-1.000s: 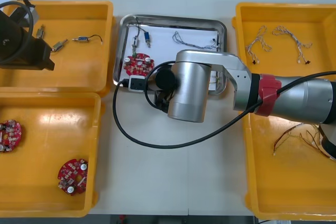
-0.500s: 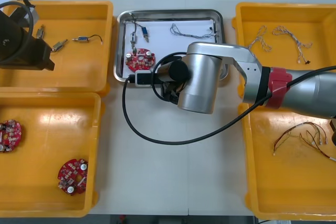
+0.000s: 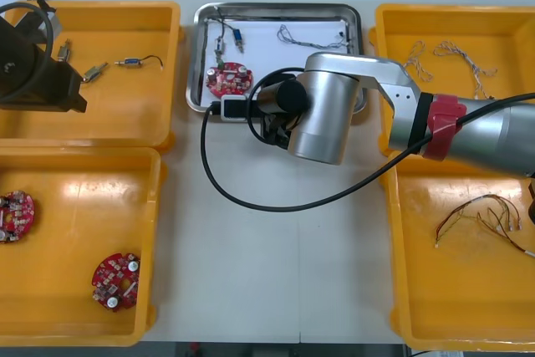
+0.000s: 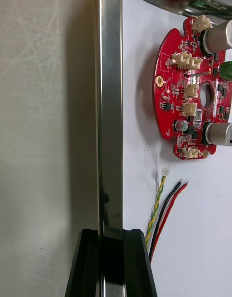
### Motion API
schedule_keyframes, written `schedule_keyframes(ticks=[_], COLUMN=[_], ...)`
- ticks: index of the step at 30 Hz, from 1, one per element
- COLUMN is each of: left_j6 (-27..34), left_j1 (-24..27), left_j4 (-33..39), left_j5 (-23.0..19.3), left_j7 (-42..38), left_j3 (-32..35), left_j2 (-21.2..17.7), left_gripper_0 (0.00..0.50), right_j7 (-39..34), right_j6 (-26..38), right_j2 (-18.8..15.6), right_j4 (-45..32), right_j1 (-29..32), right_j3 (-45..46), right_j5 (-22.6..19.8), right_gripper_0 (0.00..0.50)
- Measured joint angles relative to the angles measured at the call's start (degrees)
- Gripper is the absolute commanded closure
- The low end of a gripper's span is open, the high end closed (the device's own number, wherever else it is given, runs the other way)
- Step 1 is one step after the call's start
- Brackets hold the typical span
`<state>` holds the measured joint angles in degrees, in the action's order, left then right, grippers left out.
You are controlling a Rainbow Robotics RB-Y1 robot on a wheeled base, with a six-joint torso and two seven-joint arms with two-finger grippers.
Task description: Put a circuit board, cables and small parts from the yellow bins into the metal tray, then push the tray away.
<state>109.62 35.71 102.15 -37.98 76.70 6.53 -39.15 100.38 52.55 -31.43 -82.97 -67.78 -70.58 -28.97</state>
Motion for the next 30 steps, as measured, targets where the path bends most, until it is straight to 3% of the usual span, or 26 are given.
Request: schedule_keyframes(ticks=[25, 28, 29, 30], left_j6=[0.0, 0.0, 0.0, 0.0], left_j1=[-0.1, -0.1, -0.11, -0.11], left_j4=[0.0, 0.0, 0.0, 0.0], left_j5=[0.0, 0.0, 0.0, 0.0], left_j7=[0.01, 0.01, 0.01, 0.01], left_j3=[0.0, 0.0, 0.0, 0.0], left_j2=[0.0, 0.0, 0.0, 0.0], left_gripper_0=[0.0, 0.0, 0.0, 0.0], right_j7=[2.09, 2.09, 2.09, 2.09], right_j6=[-7.15, -7.17, -7.17, -7.17], right_j2=[0.36, 0.37, 0.37, 0.38], right_j4=[6.15, 6.17, 6.18, 6.18], right_j1=[-2.02, -2.03, -2.03, -2.04], right_j3=[0.0, 0.0, 0.0, 0.0], right_j5=[-0.01, -0.28, -0.45, -0.6], right_gripper_0=[0.5, 0.4, 0.334, 0.236])
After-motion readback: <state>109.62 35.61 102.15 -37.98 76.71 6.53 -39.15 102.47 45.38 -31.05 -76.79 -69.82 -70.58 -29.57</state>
